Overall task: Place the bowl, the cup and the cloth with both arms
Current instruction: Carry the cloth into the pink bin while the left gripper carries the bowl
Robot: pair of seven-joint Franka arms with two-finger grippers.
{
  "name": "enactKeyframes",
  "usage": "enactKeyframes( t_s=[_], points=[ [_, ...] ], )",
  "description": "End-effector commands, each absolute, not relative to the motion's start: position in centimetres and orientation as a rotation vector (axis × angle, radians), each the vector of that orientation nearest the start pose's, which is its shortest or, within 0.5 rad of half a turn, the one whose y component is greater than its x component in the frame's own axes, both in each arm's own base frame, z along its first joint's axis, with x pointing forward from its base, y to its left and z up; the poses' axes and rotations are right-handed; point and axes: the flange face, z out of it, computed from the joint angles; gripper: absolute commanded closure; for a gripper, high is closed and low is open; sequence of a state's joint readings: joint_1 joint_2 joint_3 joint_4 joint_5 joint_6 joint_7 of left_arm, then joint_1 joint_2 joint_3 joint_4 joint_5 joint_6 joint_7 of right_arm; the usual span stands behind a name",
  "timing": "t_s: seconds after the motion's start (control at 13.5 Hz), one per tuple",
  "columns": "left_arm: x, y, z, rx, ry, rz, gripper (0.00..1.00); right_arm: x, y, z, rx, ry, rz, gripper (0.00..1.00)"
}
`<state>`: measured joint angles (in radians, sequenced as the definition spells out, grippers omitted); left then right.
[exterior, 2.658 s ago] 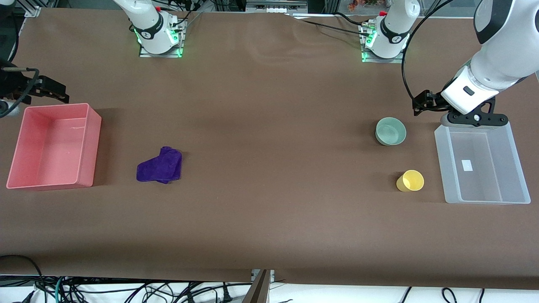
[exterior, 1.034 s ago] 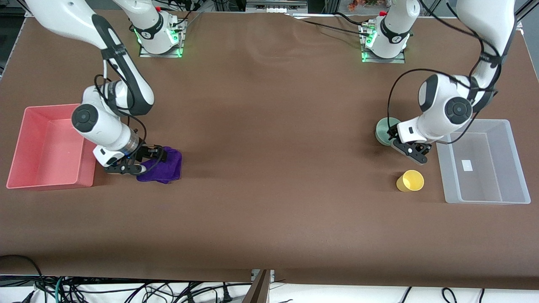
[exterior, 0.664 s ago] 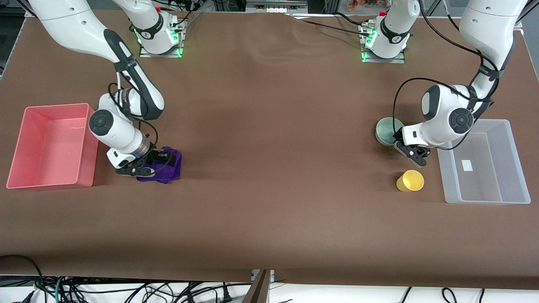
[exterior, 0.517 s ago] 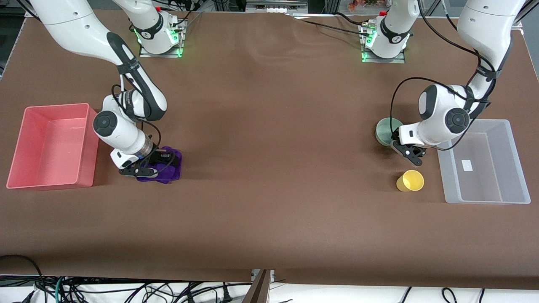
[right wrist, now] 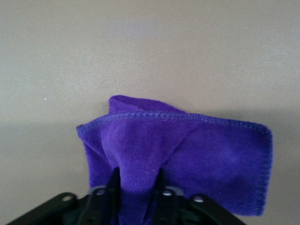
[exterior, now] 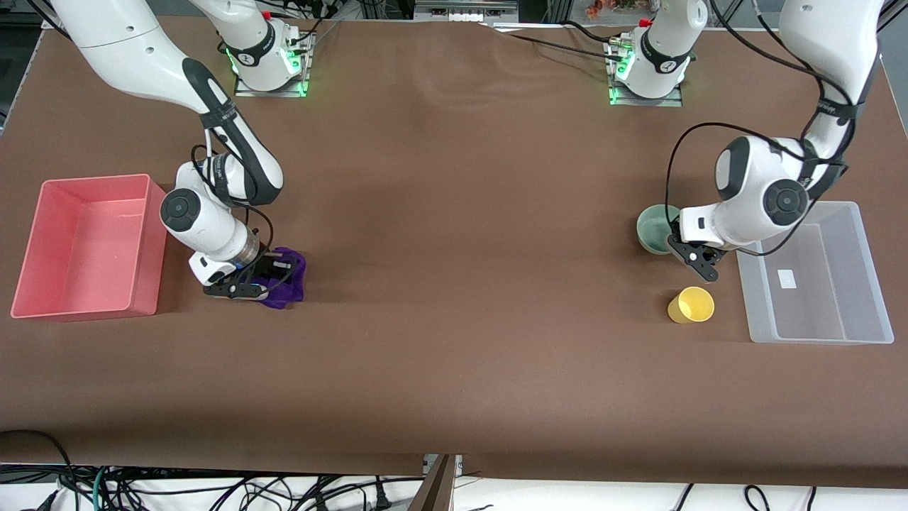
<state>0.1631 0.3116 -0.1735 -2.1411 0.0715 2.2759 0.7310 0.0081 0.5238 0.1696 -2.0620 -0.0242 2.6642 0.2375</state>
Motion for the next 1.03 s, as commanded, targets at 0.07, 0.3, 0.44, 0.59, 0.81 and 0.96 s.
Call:
enactKeyframes(
  t_s=[0.07,0.3,0.44,0.59,0.81,0.96],
  points=[
    [59.5,0.6,33.8,-2.949,1.230,0.327,1.00,60.5,9.7,25.4,-3.086,0.023,-0.046,1.00],
    [61.0,7.6,37.2,-2.950,1.245,0.288,1.00,61.8,3.8,33.9,-3.118,-0.182,0.135,1.00],
    [62.0,13.1,37.1,-2.950,1.268,0.245,1.00,61.4,-2.5,37.3,-3.121,-0.320,0.192,1.00],
    [62.2,19.7,34.4,-3.001,1.203,0.225,1.00,59.7,-8.8,38.9,-3.101,-0.407,0.282,1.00],
    [61.6,27.1,28.2,-3.030,1.183,0.151,1.00,57.3,-16.3,39.5,-3.070,-0.452,0.351,1.00],
    [60.2,30.4,23.8,-3.073,1.120,0.136,1.00,56.1,-20.1,38.2,-3.064,-0.446,0.379,1.00]
  ],
)
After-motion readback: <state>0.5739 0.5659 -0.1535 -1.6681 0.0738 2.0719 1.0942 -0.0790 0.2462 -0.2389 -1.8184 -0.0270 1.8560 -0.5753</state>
